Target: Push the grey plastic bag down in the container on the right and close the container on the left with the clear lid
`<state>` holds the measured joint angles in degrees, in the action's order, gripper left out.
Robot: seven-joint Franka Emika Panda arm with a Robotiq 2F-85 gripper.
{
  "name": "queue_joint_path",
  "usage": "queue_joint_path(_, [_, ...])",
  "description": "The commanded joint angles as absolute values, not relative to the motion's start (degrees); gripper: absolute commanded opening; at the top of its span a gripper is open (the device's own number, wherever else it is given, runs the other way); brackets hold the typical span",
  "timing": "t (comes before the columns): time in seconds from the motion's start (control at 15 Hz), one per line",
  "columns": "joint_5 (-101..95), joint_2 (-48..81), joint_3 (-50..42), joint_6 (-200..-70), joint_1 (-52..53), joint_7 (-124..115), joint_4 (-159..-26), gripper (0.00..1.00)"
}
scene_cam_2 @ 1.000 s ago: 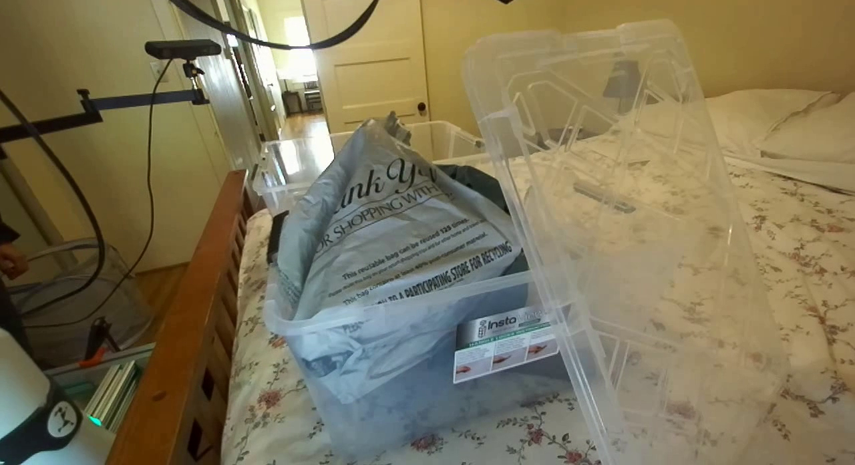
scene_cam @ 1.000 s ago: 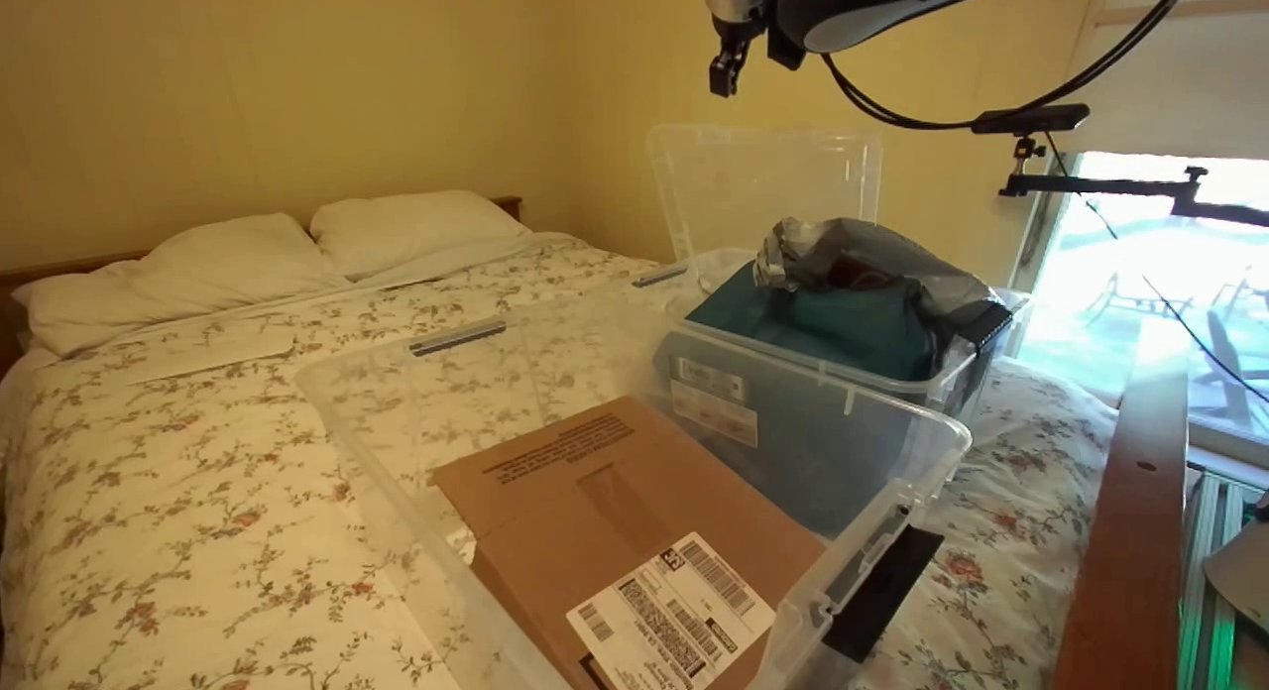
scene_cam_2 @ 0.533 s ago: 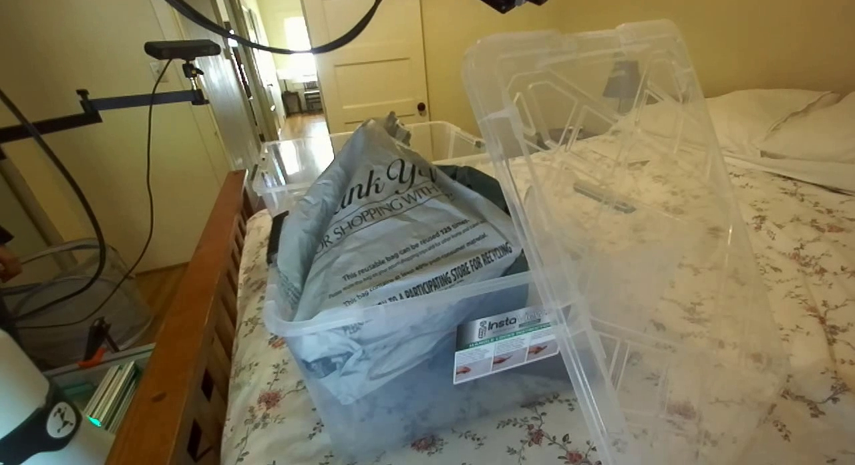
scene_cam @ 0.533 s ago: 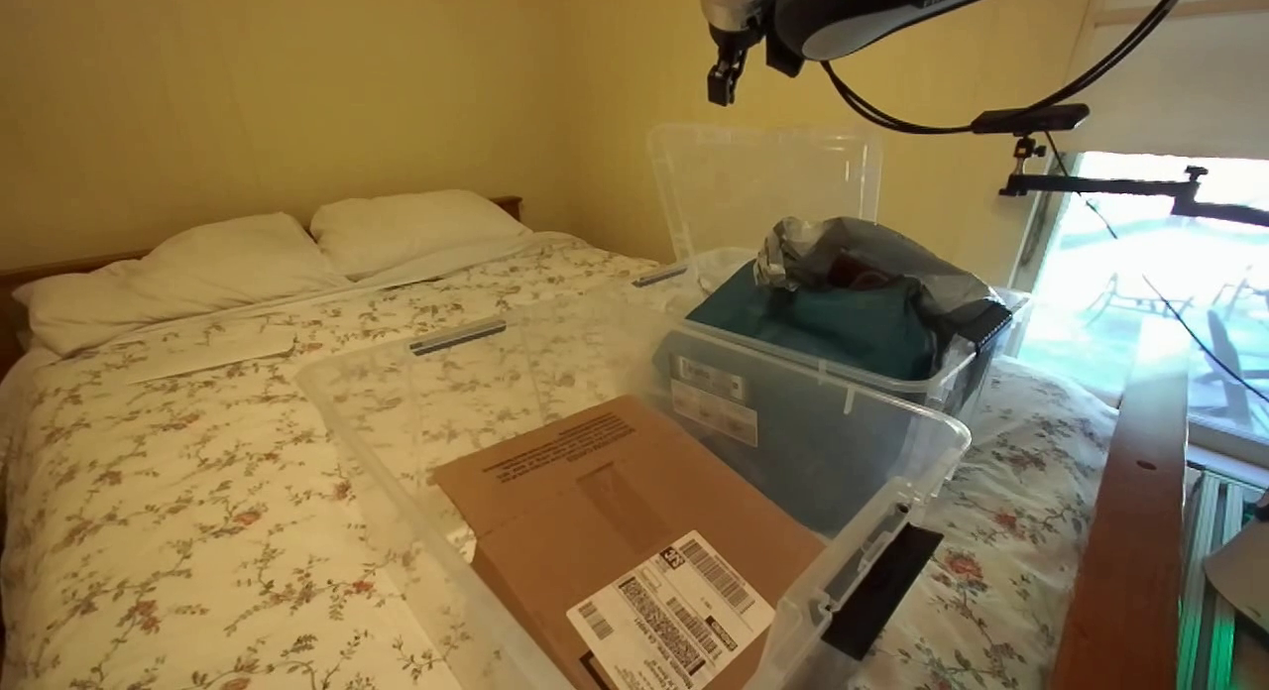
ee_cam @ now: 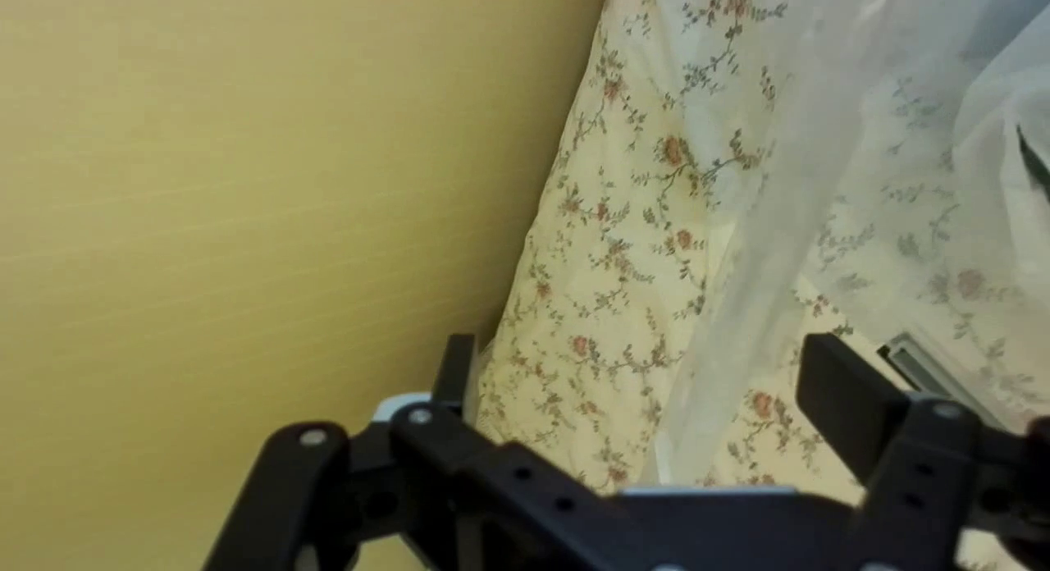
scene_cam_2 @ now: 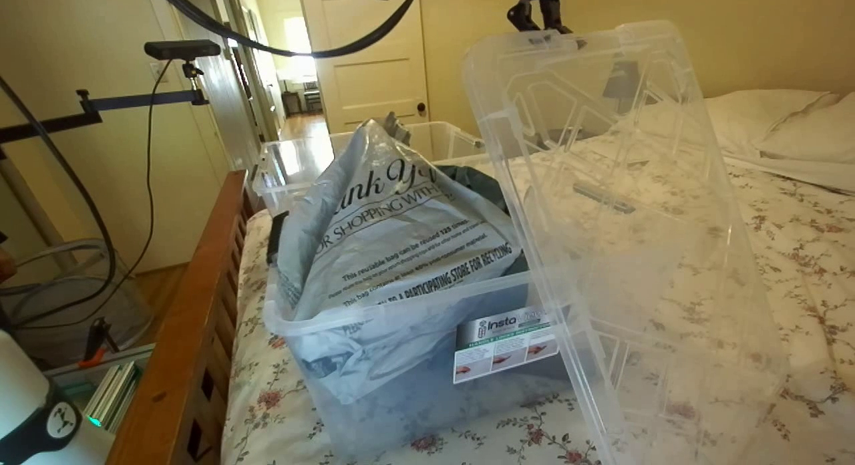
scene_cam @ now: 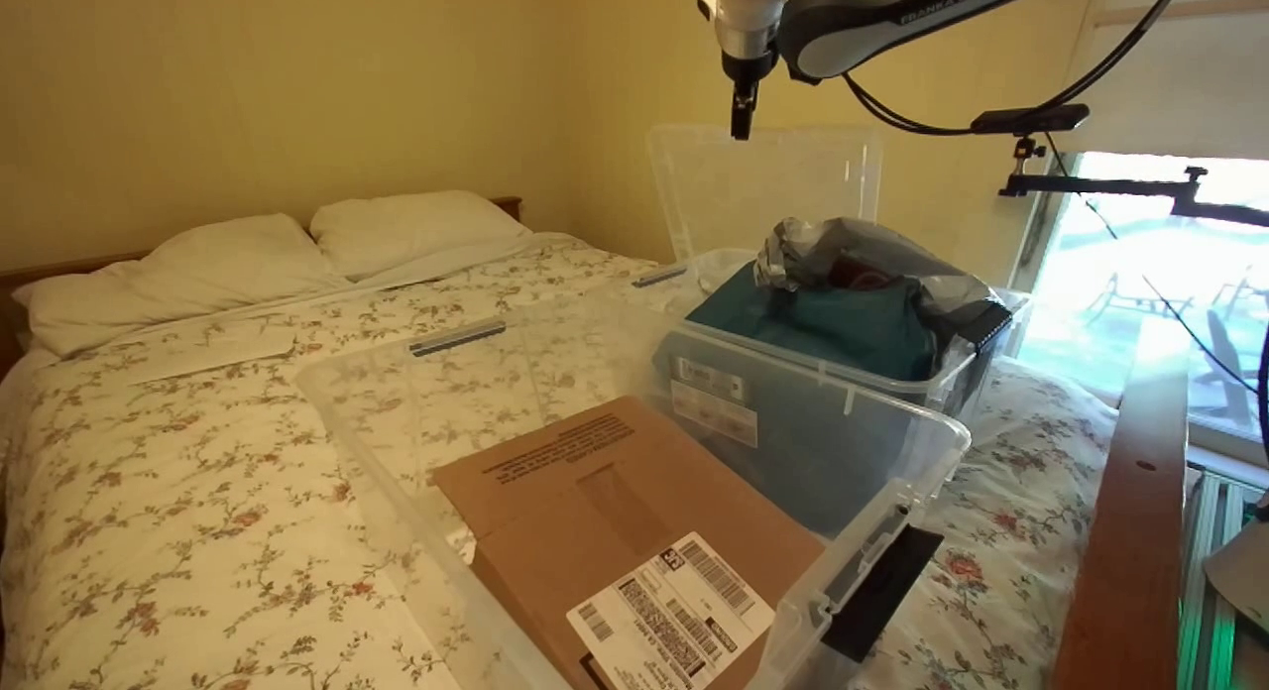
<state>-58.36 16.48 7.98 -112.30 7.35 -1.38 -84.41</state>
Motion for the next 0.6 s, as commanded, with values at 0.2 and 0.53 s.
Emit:
queue_joint_path(0.2, [-50.64, 23.01, 6.95, -104.35, 8.26, 12.06, -77.54, 1.00])
queue_joint_path(0.53, [-48.80, 24.27, 6.60, -101.19, 9.72, 10.83, -74.89, 0.57])
